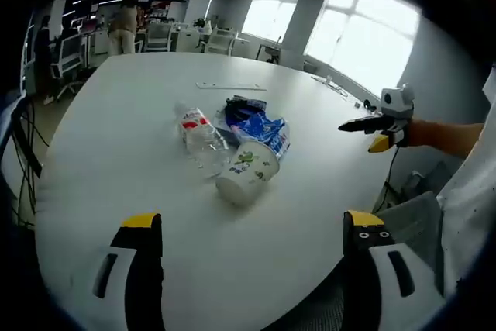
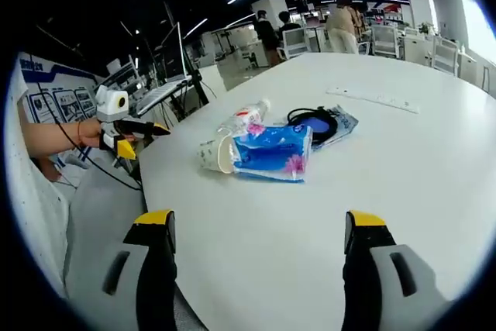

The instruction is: Arrange the tabletop items into an orderly group along one side of the table until the central work area is clear of visible clutter.

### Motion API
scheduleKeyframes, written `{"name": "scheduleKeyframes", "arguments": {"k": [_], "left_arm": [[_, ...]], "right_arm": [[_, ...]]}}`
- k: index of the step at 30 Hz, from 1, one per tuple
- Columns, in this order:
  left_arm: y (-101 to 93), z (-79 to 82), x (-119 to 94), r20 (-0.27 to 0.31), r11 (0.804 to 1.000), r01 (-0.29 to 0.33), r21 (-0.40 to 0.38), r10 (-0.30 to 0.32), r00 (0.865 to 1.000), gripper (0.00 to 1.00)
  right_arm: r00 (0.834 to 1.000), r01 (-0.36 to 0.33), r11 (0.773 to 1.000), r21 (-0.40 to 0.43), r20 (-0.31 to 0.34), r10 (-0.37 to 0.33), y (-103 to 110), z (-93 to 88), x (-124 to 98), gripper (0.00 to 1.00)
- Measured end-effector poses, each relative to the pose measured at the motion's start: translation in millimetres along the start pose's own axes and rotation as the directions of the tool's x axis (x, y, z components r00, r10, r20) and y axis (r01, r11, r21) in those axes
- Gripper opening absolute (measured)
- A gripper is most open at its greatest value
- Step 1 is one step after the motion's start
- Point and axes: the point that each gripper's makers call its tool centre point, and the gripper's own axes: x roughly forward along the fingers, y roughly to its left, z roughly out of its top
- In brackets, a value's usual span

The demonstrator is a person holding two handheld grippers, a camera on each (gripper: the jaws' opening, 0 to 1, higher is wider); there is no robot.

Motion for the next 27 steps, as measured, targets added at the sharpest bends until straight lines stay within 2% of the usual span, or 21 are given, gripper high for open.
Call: {"name": "scheduleKeyframes", "arguments": {"k": [27], "left_arm": [[1.7,1.3,-1.3,0.006,1.000,-0.004,-0.007,0.004,1.000,1.00]], "right_arm": [[1.000,-0.009,1.000,-0.011,-0.004,0.009,-1.0,4.3,2.5,0.89]]}}
